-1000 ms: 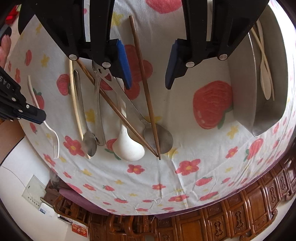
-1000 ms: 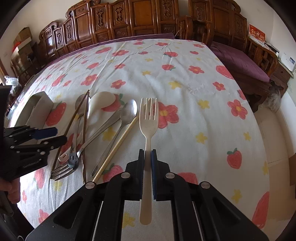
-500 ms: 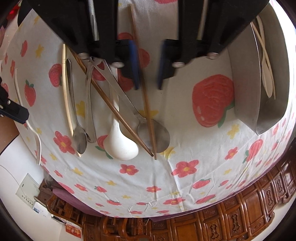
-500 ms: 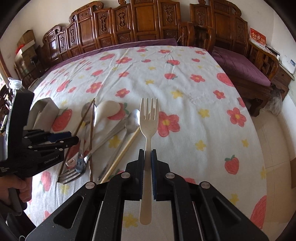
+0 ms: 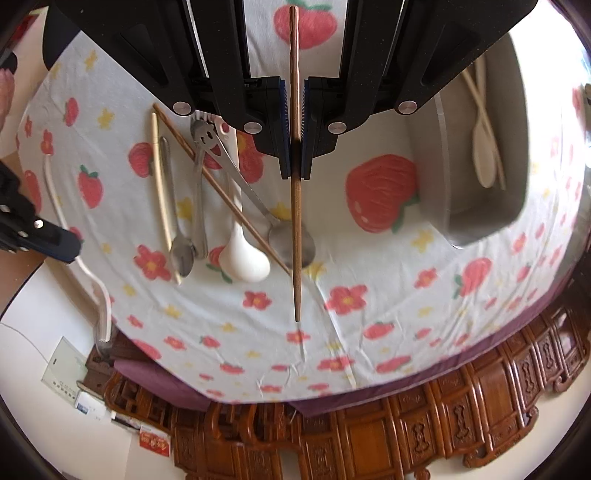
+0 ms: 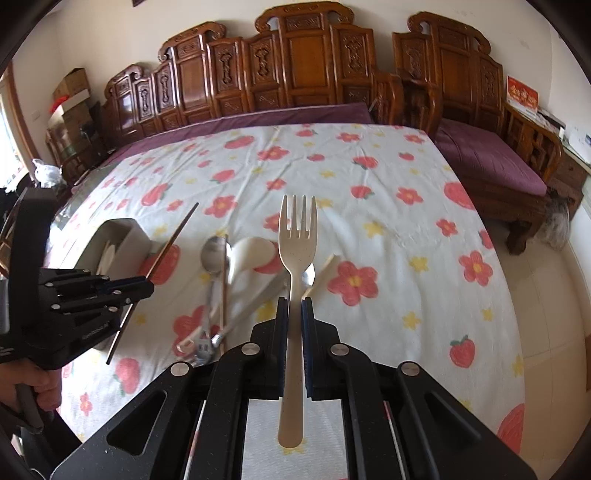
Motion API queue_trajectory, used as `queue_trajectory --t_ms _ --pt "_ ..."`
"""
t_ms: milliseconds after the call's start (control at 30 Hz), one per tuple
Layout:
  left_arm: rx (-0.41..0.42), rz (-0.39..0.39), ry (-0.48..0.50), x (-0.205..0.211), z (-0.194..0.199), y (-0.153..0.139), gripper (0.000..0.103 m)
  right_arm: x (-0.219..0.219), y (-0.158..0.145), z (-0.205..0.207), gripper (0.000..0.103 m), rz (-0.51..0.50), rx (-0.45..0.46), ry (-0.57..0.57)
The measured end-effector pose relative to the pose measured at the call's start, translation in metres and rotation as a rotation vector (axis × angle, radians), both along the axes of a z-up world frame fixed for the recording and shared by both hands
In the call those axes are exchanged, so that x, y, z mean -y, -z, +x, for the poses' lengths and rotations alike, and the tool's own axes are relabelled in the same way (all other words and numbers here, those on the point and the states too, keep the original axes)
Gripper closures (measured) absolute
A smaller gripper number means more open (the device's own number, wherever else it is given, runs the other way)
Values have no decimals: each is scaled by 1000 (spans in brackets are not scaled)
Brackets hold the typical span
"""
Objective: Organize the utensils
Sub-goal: 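Grasp a brown chopstick with the left tool while the right tool holds the fork, then carry the brown chopstick and the fork into the metal tray and release both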
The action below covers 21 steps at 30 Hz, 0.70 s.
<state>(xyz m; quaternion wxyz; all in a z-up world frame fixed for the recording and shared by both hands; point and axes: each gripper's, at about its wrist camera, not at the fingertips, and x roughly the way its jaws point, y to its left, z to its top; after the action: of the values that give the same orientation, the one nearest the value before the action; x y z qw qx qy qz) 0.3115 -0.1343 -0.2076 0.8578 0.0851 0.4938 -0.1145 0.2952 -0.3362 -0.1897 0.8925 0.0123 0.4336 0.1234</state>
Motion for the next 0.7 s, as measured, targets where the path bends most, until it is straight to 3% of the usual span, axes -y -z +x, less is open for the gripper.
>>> queue_trajectory --t_ms 300,700 --pt "80 -9 5 -18 -21 -44 98 -22 -20 -10 94 3 41 -49" --pt "99 29 -70 -73 -31 -52 98 -54 -27 -24 94 -15 62 -116"
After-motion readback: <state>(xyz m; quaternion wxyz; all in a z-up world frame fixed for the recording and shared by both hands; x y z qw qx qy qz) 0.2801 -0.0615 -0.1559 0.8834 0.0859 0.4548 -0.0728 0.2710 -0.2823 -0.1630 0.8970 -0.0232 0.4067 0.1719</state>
